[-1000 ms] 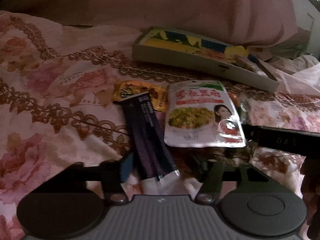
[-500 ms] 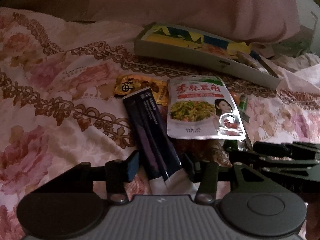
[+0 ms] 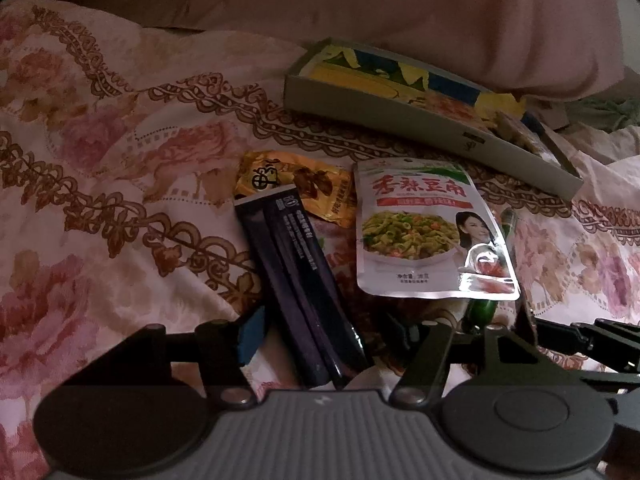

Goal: Organize snacks
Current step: 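Lower the right gripper onto the dark wrapped snack and close, then lift the dark wrapped snack with the right gripper while the left gripper approaches the dark stick pack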

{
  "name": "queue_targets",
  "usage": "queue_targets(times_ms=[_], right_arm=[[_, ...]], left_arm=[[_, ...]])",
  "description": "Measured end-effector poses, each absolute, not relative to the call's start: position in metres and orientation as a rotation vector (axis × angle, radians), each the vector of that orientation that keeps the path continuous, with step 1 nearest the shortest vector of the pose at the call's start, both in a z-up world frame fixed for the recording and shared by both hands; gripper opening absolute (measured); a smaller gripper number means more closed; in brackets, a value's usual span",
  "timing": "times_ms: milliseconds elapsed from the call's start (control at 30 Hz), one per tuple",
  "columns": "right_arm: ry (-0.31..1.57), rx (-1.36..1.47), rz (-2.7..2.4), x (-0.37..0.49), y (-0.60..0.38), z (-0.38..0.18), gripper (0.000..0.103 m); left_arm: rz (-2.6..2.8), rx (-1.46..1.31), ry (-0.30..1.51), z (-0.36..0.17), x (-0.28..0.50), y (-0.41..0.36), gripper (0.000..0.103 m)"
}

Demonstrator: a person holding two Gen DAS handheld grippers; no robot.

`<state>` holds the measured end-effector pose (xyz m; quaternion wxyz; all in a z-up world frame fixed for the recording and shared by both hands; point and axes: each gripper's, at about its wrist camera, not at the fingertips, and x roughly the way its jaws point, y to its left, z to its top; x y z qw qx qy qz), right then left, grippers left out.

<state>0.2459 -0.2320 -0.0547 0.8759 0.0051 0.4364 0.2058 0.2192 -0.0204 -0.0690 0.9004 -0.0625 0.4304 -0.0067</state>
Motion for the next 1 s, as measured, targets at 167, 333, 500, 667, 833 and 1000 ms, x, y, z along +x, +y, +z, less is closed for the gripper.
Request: queue_targets(times_ms=[167, 333, 500, 667, 833, 1000], right_arm=[[0.911, -0.004, 0.419, 0.244, -0.229, -0.053, 0.025], [0.916, 0.000, 0.415, 0.244, -0.231, -0.053, 0.020], [0.918, 0.008, 0.408, 0.244, -0.232, -0.052, 0.020], [0.917, 0.001, 0.405, 0.243, -0.232, -0.052, 0.020], [0.931, 0.002, 0.395, 0.242, -0.233, -0.054, 0.021], [0.928, -0.003, 0.388, 0.240, -0.234, -0.055, 0.034]], left_arm=[[-0.009, -0.126, 0.872, -0.070, 0.215, -0.024, 0.061], [-0.006, -0.106, 0.865, -0.069, 0.210, -0.029, 0.051], [0.008, -0.110, 0.869, -0.068, 0.207, -0.031, 0.049], [0.020, -0.110, 0.871, -0.068, 0.203, -0.033, 0.048], [0.025, -0.112, 0.881, -0.066, 0.199, -0.033, 0.047], [0.034, -0.100, 0.886, -0.065, 0.192, -0.036, 0.047]])
